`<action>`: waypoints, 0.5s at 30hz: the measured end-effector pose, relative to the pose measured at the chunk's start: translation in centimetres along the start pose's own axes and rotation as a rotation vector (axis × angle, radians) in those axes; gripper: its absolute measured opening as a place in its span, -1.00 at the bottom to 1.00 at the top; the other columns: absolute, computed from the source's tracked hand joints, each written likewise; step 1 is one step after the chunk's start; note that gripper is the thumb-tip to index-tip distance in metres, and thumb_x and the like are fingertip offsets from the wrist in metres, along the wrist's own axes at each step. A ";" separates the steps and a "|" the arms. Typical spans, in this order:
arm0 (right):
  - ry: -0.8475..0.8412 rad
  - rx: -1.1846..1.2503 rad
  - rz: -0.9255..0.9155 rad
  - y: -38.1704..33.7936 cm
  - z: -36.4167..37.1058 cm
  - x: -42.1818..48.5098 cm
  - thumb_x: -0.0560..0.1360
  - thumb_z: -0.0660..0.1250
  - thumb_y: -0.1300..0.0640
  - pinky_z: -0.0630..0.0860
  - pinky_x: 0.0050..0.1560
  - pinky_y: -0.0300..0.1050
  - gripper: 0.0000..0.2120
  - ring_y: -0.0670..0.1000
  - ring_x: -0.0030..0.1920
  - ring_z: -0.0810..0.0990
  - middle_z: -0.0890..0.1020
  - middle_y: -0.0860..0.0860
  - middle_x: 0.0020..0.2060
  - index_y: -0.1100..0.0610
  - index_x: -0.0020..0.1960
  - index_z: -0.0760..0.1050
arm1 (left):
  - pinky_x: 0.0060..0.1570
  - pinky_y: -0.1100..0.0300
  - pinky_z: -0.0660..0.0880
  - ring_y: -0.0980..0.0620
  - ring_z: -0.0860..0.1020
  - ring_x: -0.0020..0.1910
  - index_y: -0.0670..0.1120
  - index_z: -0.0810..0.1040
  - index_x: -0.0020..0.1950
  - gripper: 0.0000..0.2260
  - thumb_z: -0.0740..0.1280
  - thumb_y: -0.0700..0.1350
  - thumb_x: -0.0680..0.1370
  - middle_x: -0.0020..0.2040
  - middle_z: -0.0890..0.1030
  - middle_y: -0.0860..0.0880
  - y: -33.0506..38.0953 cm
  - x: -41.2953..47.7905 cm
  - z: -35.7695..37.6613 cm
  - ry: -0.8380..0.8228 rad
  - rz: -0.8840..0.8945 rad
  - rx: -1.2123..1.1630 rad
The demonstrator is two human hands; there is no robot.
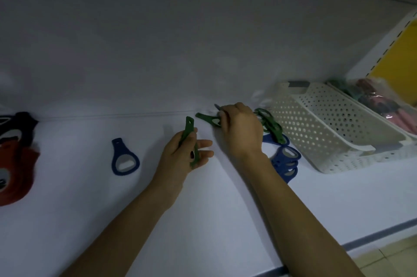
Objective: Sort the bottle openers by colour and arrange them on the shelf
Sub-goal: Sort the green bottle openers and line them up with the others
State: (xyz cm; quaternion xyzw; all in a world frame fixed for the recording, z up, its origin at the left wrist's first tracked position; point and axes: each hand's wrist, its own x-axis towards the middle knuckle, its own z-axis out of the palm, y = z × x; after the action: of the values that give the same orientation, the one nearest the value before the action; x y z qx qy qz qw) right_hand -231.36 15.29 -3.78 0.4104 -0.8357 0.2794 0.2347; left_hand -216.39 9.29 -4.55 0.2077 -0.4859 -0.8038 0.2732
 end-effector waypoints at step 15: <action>-0.316 1.055 0.304 -2.6 0.2 0.0 0.51 0.37 0.14 0.56 -0.19 -0.08 -0.68 0.02 -0.34 0.61 0.65 0.08 -0.40 0.12 -0.42 0.60 | -0.17 0.12 0.63 -0.11 0.63 0.00 -0.24 0.54 0.18 -0.63 0.24 0.01 0.55 0.12 0.62 -0.23 2.0 0.6 -1.7 0.050 -0.316 -0.597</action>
State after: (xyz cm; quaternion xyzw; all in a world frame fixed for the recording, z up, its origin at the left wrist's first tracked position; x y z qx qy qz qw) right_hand -229.29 13.84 -3.26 0.3841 -0.6576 0.6247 -0.1725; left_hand -215.37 7.01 -3.58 0.2111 -0.1839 -0.9377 0.2057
